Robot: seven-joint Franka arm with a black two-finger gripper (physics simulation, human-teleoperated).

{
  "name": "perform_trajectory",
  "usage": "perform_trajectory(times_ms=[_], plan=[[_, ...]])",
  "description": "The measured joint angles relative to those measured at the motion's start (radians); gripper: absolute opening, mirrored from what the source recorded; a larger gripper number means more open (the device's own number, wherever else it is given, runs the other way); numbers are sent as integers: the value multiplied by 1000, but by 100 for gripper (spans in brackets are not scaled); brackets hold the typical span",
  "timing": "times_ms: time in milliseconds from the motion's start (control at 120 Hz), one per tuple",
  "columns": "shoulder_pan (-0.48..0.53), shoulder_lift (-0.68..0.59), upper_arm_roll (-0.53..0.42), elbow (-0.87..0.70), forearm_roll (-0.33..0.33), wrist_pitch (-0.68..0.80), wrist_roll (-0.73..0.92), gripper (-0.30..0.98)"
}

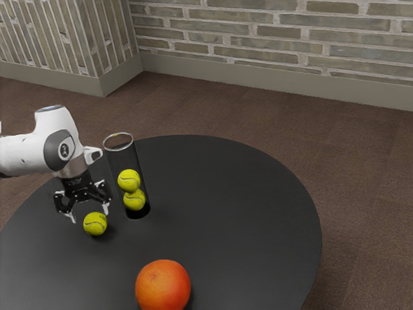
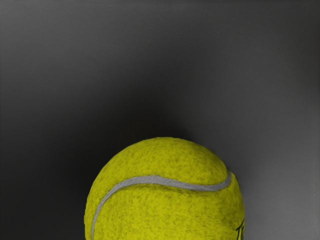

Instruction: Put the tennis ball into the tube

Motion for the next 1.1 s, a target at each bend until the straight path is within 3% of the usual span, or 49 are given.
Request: perform_trajectory(times_ms=[733,992,1100], plan=[[-2,80,0,-7,-117,82,86,69],[-3,79,0,-5,-122,82,100,46],[-4,79,0,-5,-120,82,102,43]])
